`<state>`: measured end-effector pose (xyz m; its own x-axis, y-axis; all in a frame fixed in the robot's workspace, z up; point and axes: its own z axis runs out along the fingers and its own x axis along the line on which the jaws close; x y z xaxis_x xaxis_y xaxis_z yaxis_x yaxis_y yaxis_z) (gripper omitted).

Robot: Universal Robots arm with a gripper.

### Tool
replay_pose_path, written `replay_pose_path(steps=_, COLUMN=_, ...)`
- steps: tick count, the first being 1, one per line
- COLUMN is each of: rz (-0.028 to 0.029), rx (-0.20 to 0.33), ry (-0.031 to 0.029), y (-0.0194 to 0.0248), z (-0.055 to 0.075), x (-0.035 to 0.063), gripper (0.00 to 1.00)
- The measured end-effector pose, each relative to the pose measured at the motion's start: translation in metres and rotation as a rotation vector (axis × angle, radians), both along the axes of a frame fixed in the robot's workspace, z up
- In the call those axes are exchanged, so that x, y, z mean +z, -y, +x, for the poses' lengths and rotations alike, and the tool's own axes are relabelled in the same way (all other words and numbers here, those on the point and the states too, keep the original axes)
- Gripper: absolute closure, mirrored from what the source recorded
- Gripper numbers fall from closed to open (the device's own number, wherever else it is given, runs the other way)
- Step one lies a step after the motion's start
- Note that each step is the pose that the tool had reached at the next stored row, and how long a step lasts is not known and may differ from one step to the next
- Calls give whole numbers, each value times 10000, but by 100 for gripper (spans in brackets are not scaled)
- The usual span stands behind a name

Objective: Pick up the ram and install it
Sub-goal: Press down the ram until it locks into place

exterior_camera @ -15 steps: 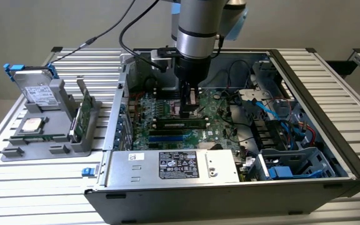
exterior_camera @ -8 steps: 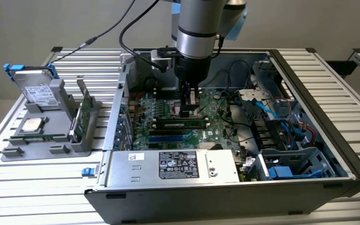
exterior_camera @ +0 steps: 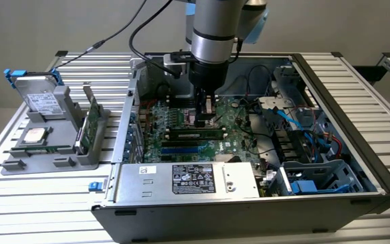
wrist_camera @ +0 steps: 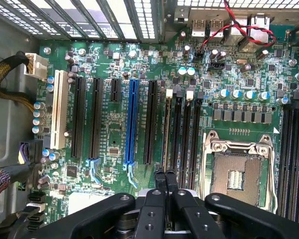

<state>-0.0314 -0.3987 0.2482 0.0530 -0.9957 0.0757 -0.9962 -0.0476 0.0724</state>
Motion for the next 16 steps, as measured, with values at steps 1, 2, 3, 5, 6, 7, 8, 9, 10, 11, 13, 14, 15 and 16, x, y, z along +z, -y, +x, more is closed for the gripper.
replay_pose_path(steps=1, rz=0, rx=0, ry=0, y=0, z=0, x=0, gripper=90)
replay_pose_path(steps=2, rz=1, rx=0, ry=0, y=0, z=0, x=0, gripper=90)
replay_pose_path(steps=3, rz=1, rx=0, ry=0, y=0, z=0, x=0, gripper=90)
replay_pose_path(steps=5, rz=3, rx=0, ry=-2, y=2, z=1, x=-7, gripper=90)
replay_pose_path(steps=6, rz=6, rx=0, ry=-3, y=4, z=2, x=-20, gripper=90)
replay_pose_path(steps=7, rz=8, rx=-1, ry=-3, y=4, z=4, x=-39, gripper=90)
replay_pose_path(steps=8, rz=9, rx=-1, ry=-4, y=4, z=6, x=-59, gripper=90)
replay_pose_path(steps=9, rz=8, rx=0, ry=-6, y=5, z=10, x=-77, gripper=90)
replay_pose_path(steps=10, rz=9, rx=0, ry=-7, y=5, z=12, x=-94, gripper=90)
replay_pose_path(steps=11, rz=9, rx=-1, ry=-8, y=5, z=13, x=-113, gripper=90)
replay_pose_path(steps=13, rz=10, rx=-1, ry=-8, y=5, z=14, x=-149, gripper=90)
replay_pose_path(steps=14, rz=9, rx=0, ry=-9, y=5, z=15, x=-164, gripper=90)
replay_pose_path(steps=15, rz=10, rx=0, ry=-9, y=4, z=15, x=-173, gripper=90)
replay_pose_path(steps=16, rz=10, rx=0, ry=-9, y=4, z=15, x=-179, gripper=90)
